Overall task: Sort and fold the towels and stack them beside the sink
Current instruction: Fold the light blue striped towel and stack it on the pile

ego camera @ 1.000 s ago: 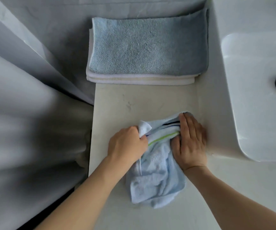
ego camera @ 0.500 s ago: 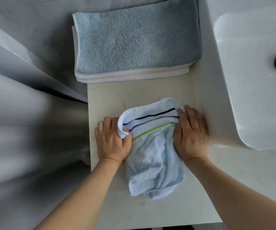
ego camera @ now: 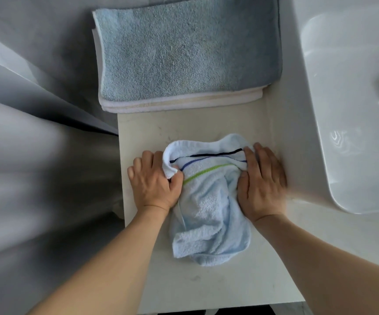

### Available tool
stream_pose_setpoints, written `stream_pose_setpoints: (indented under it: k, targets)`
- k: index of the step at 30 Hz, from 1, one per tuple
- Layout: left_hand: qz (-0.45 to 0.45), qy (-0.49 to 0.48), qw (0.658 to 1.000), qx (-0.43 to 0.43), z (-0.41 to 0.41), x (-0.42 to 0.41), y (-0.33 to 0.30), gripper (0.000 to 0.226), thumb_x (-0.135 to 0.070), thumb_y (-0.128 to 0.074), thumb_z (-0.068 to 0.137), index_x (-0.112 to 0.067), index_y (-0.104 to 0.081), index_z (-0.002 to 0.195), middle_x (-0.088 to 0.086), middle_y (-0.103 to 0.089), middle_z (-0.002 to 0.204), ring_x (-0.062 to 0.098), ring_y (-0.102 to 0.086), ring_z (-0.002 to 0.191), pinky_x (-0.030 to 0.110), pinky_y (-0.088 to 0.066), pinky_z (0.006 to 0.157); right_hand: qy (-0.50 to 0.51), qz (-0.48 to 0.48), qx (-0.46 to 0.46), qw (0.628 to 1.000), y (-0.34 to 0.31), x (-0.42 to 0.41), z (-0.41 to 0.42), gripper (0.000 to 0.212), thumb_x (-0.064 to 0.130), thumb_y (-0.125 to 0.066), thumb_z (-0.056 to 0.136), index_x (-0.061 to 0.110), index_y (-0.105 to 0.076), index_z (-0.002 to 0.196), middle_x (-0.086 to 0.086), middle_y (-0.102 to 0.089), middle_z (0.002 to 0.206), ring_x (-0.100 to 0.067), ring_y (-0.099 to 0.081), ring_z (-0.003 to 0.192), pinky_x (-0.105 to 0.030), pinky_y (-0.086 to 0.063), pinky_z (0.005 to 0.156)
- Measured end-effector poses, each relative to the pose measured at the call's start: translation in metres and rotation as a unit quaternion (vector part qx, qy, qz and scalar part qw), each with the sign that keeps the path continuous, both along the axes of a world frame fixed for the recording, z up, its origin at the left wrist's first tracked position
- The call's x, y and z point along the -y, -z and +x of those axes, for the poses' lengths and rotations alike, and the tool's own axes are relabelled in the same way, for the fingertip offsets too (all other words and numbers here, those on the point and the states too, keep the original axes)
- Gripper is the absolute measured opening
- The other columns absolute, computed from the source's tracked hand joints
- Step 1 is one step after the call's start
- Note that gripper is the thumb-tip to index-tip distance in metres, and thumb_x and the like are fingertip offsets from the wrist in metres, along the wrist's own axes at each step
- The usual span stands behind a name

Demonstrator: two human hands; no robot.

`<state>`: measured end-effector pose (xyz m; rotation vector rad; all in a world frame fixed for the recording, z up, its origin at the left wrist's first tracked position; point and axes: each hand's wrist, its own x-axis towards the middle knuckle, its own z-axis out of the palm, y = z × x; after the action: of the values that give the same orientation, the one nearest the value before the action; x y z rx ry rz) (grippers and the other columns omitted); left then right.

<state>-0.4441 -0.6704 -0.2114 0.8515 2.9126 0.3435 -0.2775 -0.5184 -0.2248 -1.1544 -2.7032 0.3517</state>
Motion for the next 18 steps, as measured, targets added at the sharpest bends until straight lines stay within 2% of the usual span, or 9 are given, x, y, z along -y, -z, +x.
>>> stream_pose_setpoints:
  k: [10,18]
  targets:
    - [0.011,0.006,1.0,-0.015,-0.0012,0.0016,0.0035,0.029,-0.032,-0.043,0.078,-0.009,-0.057,0.084,0.012,-0.051,0.084,0.033,-0.047,0.076,0.042,-0.032,0.069,-0.006,0.004,0.012,1.0,-0.0016,-0.0003,-0.0012,0.054,0.029,-0.034,0.093,0.01,-0.049,0.141,-0.013,-0.046,0.146,-0.03,-0.037,0.134,-0.041,-0.019,0.116]
    - [0.025,0.001,1.0,-0.018,-0.0005,0.0009,0.0032,0.032,-0.033,-0.041,0.08,-0.007,-0.059,0.085,0.013,-0.052,0.083,0.034,-0.049,0.076,0.044,-0.037,0.069,-0.005,-0.008,0.003,1.0,-0.0005,-0.0002,-0.0011,0.053,0.03,-0.033,0.092,0.011,-0.049,0.14,-0.012,-0.045,0.147,-0.029,-0.035,0.135,-0.042,-0.021,0.115]
